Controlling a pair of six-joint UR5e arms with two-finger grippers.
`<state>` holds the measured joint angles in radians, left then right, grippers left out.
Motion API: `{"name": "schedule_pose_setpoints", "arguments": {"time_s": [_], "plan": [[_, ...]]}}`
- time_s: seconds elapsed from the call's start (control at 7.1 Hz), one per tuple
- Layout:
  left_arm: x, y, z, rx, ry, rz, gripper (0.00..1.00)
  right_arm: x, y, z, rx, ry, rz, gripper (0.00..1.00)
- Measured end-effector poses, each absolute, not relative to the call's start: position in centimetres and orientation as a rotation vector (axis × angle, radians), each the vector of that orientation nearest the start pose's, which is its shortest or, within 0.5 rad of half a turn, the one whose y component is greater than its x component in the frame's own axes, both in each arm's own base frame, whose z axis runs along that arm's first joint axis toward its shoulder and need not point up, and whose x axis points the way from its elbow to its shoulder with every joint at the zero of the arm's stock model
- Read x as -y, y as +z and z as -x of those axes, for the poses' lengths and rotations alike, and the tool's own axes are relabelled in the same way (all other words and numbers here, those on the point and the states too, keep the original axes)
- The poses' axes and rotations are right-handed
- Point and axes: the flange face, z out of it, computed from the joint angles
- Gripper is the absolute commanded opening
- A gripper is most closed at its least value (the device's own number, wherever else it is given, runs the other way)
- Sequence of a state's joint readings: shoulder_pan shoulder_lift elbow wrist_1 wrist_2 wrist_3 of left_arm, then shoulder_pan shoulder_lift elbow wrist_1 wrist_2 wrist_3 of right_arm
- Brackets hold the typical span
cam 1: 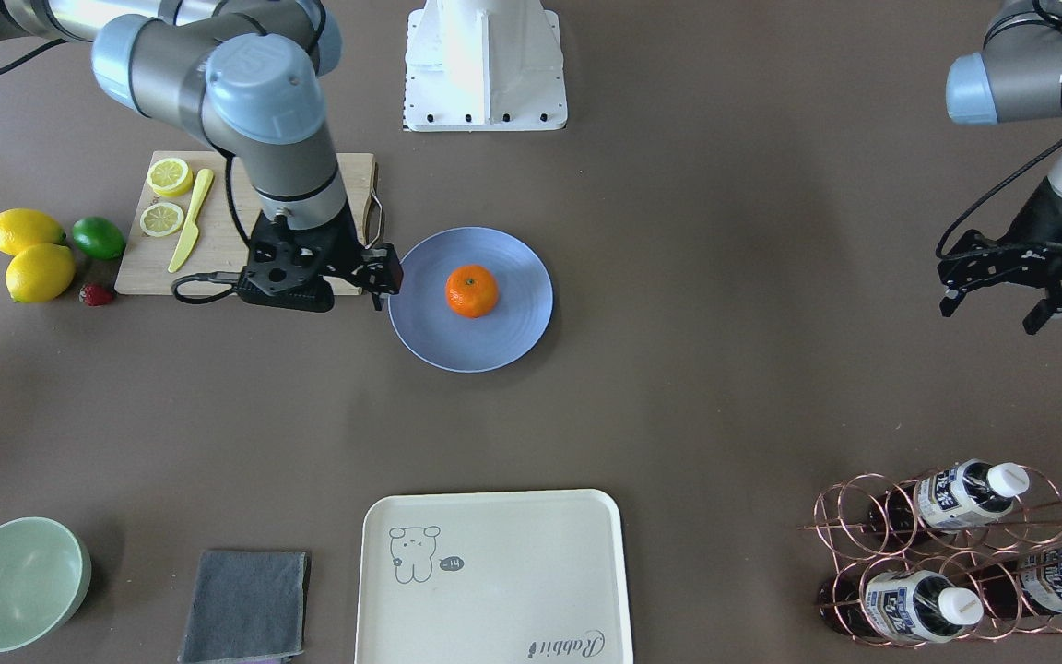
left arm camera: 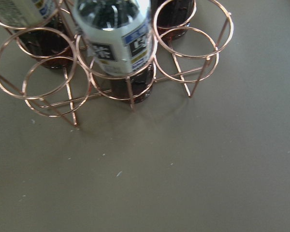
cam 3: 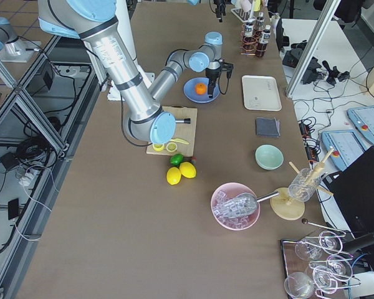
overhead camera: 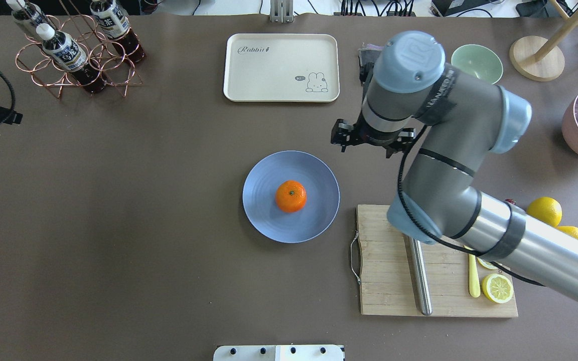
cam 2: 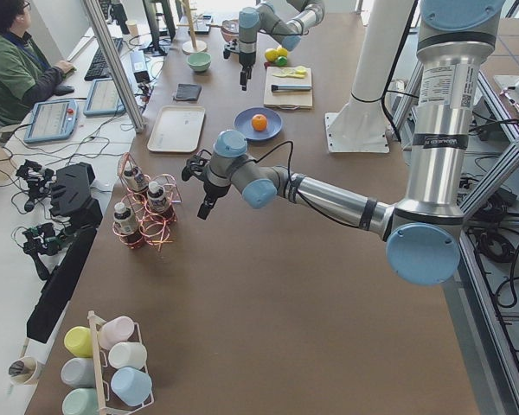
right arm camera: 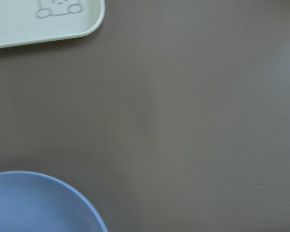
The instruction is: Pick orange to plate
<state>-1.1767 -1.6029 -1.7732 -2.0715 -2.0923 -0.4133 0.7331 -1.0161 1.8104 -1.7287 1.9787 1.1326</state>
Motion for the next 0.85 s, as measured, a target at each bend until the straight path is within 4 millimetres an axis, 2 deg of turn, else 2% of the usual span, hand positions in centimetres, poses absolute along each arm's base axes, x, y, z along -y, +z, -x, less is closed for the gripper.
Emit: {"name": "schedule_pose_setpoints", "arguments": {"time_s": [0.42, 0.56, 0.7, 0.85], "plan": [[52.7, 54.5, 0.2, -0.626, 0.224, -0.436, 0.98, 52.1, 37.9, 23.0, 0.694, 0.0, -0.029, 1.0], [52.3, 55.6, 3.8, -0.601, 0.241, -0.417, 0.98, 52.9, 42.3, 16.3, 0.687, -0.042, -0.032, 1.0], [51.8, 56.7, 5.9, -0.594, 0.242, -0.396, 0.98, 53.0, 47.7, 9.1, 0.695, -0.079, -0.025, 1.0], [51.2, 58.4, 6.8, -0.627, 0.235, -0.364, 0.98, 51.9, 53.1, 2.5, 0.717, -0.097, -0.014, 1.0]]}}
